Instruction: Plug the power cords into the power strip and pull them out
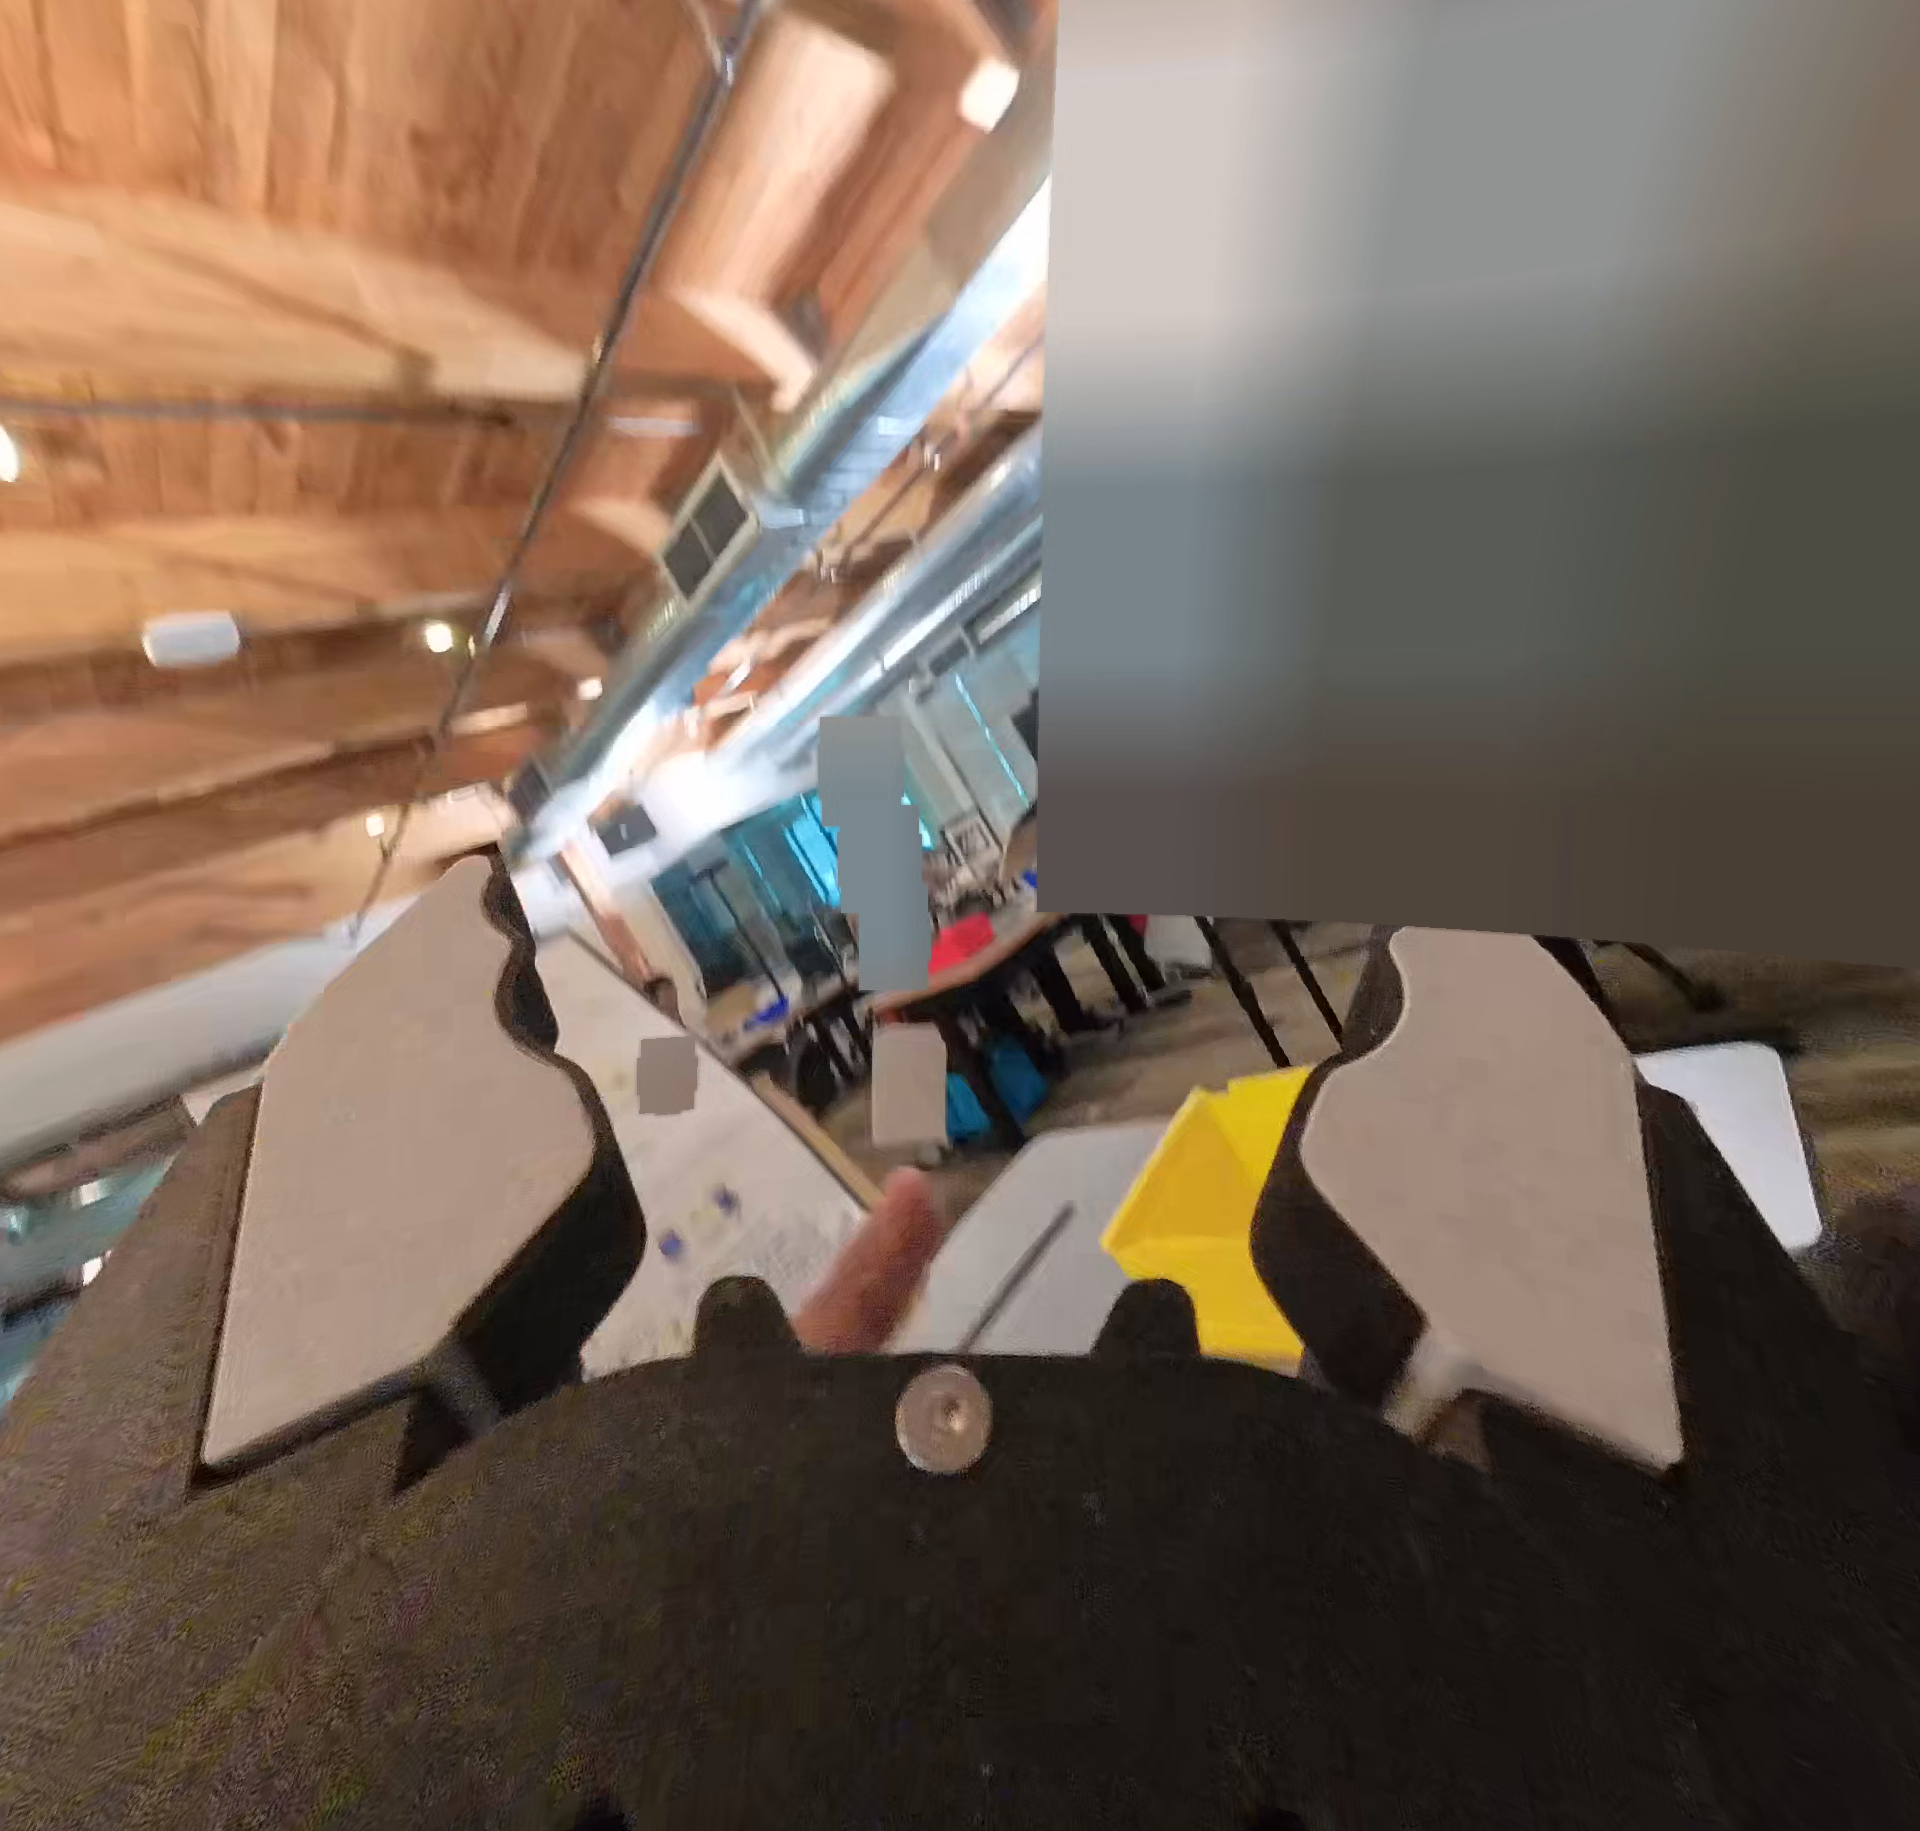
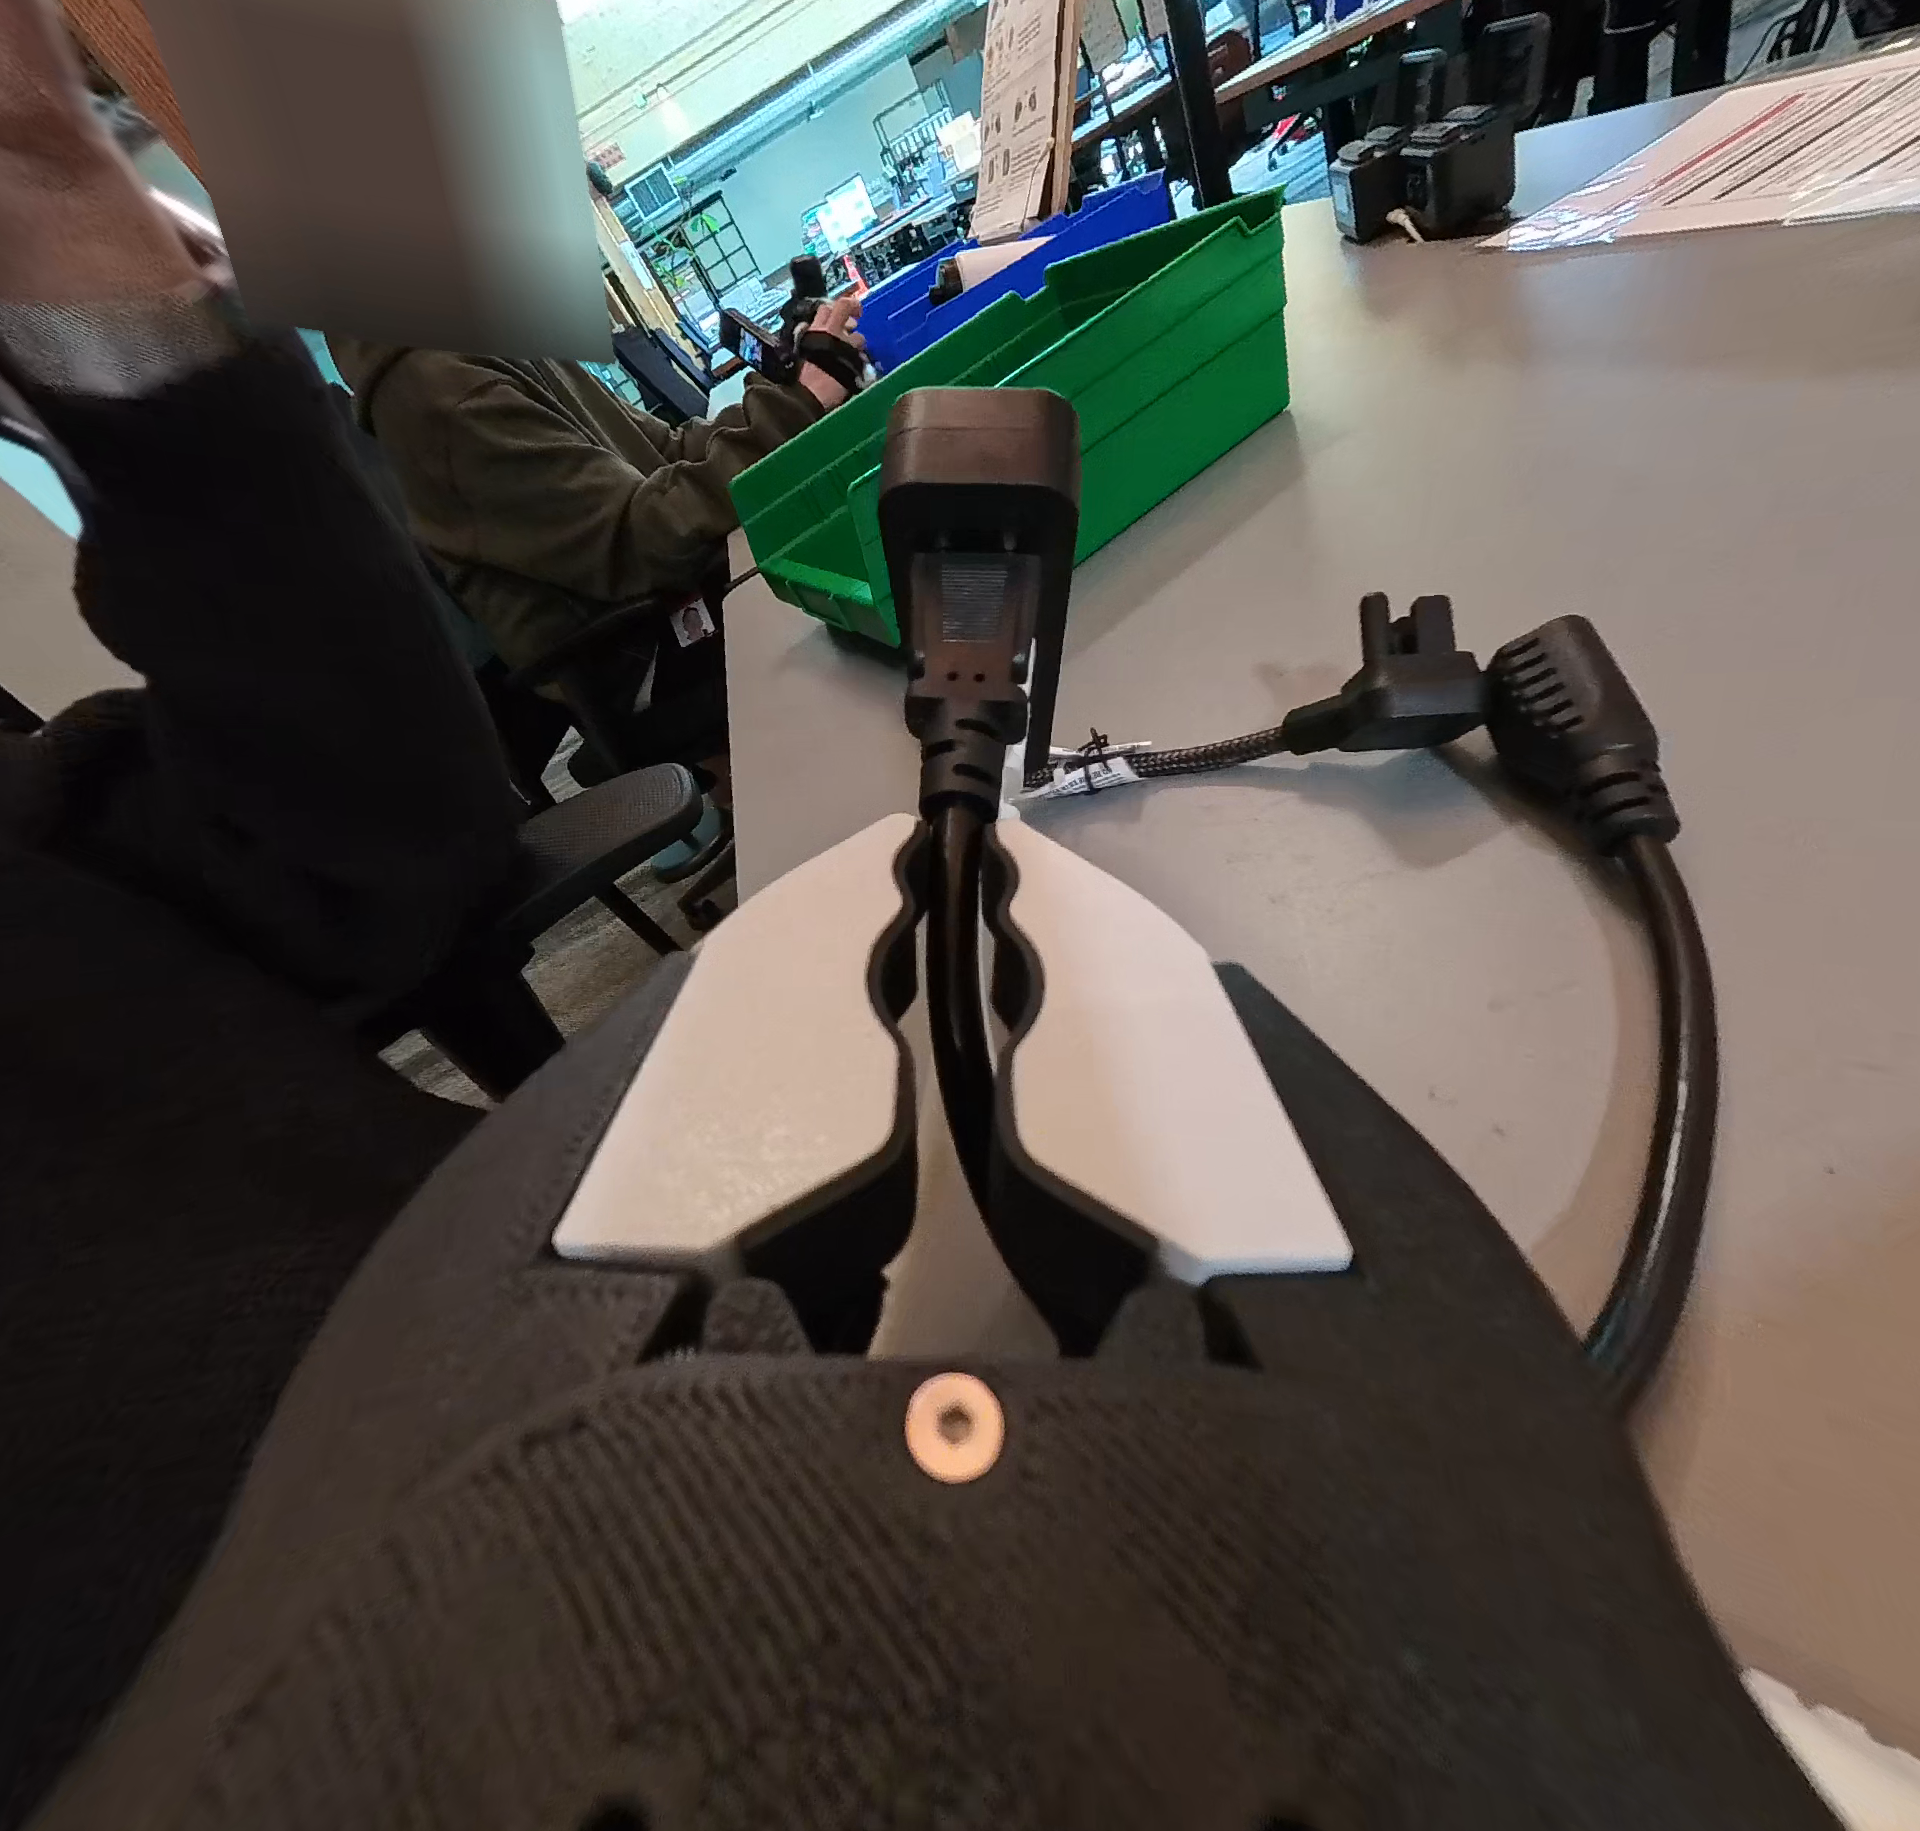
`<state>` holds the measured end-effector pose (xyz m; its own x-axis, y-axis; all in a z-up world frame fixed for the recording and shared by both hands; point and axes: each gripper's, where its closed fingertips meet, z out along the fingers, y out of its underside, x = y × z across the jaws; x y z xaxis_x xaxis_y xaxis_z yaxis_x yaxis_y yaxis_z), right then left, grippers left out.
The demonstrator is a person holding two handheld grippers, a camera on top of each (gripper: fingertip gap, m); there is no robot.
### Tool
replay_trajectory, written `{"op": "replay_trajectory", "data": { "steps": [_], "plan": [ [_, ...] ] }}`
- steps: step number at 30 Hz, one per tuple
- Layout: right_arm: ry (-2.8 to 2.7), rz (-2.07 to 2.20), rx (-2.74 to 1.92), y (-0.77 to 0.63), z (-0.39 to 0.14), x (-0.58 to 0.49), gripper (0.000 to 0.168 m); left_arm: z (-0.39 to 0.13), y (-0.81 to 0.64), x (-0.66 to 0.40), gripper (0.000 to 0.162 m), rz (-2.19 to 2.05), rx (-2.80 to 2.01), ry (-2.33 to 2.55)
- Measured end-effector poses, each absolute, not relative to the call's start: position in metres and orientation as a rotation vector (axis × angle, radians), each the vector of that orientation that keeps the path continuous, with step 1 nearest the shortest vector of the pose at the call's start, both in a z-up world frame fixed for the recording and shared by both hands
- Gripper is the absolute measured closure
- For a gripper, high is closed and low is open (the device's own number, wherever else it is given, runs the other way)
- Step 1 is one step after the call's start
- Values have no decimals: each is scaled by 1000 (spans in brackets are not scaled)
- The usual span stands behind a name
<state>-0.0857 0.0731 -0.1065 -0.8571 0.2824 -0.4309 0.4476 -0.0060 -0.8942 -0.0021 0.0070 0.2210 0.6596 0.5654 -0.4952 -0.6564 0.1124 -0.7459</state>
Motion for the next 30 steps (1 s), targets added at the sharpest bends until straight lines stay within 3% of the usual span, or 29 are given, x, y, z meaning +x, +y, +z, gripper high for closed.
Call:
{"op": "replay_trajectory", "data": {
  "steps": [6, 9, 11, 18, 30],
  "plan": [
    [2122, -2003, 813, 72, -104, -85, 159, -4, 24, -103, 16, 740, -1630, -388],
    [2114, -1997, 821, 72, -104, -85, 159, -58, 15, -125, 24, 813, -1745, -449],
    [2110, -1991, 821, 72, -104, -84, 159, -68, 18, -127, 52, 832, -1782, -388],
    [2040, -1958, 852, 71, -105, -80, 158, -83, 33, -114, 125, 769, -1815, -243],
    [2138, -1898, 768, 74, -109, -76, 159, -86, 35, -112, 134, 720, -1778, -207]
  ]
}}
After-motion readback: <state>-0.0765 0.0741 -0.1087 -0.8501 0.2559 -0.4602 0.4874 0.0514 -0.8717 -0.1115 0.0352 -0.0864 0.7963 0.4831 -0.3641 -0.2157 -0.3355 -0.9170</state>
